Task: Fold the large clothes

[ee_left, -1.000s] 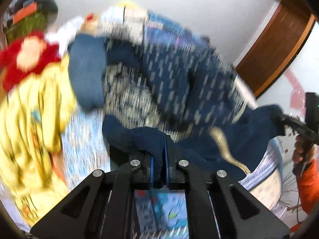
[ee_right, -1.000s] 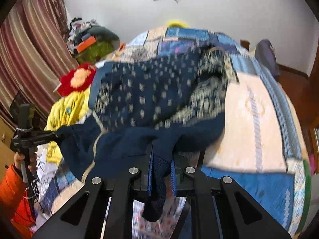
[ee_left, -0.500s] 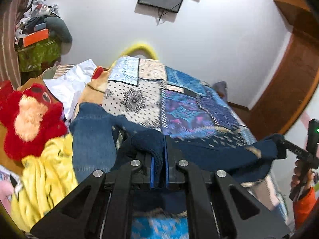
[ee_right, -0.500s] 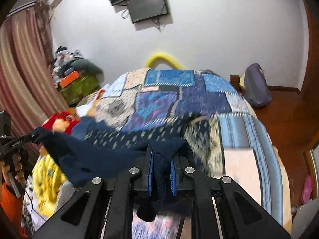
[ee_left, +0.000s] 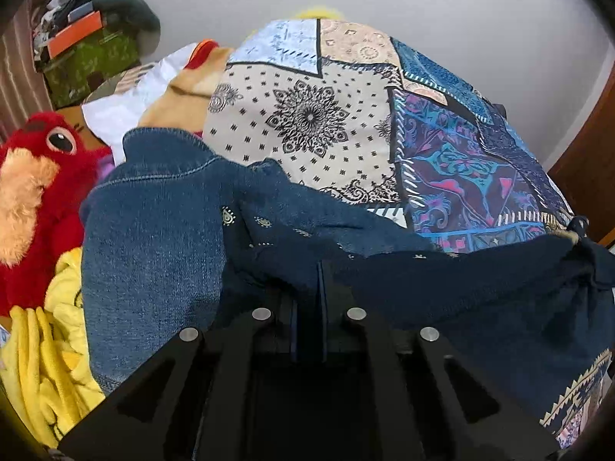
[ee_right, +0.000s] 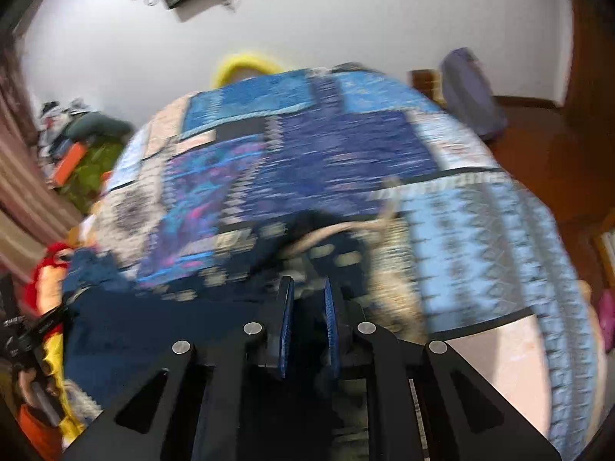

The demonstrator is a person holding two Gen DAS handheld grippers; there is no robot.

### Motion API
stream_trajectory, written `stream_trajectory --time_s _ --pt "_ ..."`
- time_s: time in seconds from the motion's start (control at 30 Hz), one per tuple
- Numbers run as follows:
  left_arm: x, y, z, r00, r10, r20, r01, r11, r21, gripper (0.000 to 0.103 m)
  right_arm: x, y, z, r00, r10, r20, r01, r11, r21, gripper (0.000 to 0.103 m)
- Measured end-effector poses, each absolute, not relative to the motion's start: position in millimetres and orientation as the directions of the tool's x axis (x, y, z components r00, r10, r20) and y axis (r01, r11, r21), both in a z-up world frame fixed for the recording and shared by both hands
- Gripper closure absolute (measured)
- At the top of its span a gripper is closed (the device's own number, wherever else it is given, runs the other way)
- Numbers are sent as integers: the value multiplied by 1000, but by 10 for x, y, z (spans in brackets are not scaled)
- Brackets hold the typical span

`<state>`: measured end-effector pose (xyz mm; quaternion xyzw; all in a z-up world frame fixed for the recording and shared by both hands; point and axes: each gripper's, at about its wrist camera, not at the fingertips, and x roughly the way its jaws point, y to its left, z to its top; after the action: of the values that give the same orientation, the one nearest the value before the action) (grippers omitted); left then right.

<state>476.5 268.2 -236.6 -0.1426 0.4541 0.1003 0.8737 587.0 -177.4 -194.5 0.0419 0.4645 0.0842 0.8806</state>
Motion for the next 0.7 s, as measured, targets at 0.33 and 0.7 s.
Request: stream_trajectory --time_s 0.33,0.7 --pt "4515 2483 -1824 586 59 -808 -211 974 -81 89 5459 -2297 -1650 565 191 -803 -193 976 96 92" --pt "4251 2128 -1645 620 18 -784 -141 986 -88 32 4833 -1380 -1391 563 334 -756 -457 888 52 92"
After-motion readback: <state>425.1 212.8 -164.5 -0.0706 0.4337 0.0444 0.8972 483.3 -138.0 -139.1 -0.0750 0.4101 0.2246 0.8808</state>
